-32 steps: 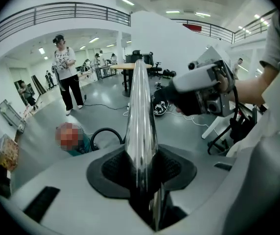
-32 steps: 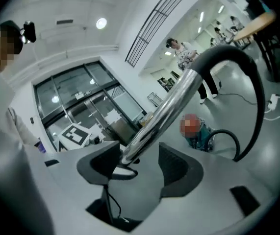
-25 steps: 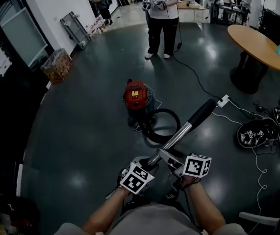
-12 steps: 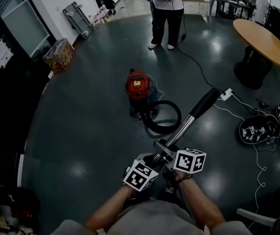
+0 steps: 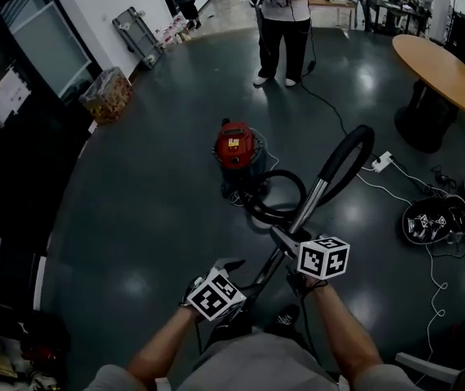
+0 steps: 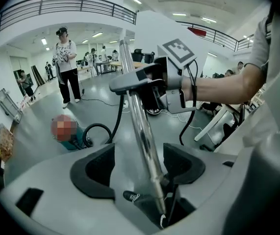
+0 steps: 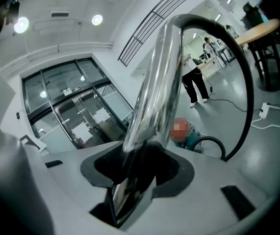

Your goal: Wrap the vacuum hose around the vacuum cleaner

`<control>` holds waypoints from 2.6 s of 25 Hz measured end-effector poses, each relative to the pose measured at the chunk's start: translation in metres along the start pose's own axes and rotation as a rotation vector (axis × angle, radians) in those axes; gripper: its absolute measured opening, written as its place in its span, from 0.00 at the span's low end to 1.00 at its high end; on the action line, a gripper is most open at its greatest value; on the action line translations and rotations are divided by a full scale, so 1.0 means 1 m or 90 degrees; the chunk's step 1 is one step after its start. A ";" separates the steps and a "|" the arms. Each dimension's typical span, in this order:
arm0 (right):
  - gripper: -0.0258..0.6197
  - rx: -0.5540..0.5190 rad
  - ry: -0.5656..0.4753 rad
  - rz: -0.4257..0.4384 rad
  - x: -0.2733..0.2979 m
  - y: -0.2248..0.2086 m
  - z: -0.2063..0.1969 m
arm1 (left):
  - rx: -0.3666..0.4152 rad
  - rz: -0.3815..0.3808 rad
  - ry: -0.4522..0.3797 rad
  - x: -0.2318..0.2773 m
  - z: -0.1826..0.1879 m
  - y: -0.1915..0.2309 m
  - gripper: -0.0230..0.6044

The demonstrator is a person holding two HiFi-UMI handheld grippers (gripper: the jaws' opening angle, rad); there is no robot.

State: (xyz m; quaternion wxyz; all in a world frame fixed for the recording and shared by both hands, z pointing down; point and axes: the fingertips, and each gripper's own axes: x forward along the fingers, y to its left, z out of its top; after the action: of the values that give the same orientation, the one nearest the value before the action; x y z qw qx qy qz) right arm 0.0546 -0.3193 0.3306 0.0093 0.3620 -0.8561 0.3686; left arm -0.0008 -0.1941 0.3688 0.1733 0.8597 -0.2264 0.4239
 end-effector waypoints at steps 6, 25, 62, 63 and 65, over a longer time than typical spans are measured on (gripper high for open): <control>0.30 -0.139 0.102 -0.035 -0.005 -0.022 -0.012 | 0.060 0.031 -0.010 -0.010 0.025 0.018 0.52; 0.29 -0.498 0.389 -0.080 -0.001 -0.094 -0.017 | 0.465 0.020 -0.107 0.023 0.208 0.073 0.52; 0.27 -0.945 0.627 0.100 -0.083 -0.248 0.103 | 0.304 -0.103 0.083 0.246 0.272 0.059 0.26; 0.31 -0.957 0.608 0.092 -0.084 -0.253 0.107 | 0.294 -0.095 0.087 0.249 0.275 0.058 0.26; 0.38 -0.973 0.574 0.074 -0.086 -0.261 0.116 | 0.273 -0.082 0.093 0.253 0.280 0.056 0.26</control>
State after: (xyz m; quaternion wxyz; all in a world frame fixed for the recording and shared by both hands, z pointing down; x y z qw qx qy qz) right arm 0.3106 -0.4615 0.3847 0.5660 0.0332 -0.8001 -0.1960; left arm 0.2873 -0.4389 0.4160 0.0295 0.8566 -0.0627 0.5114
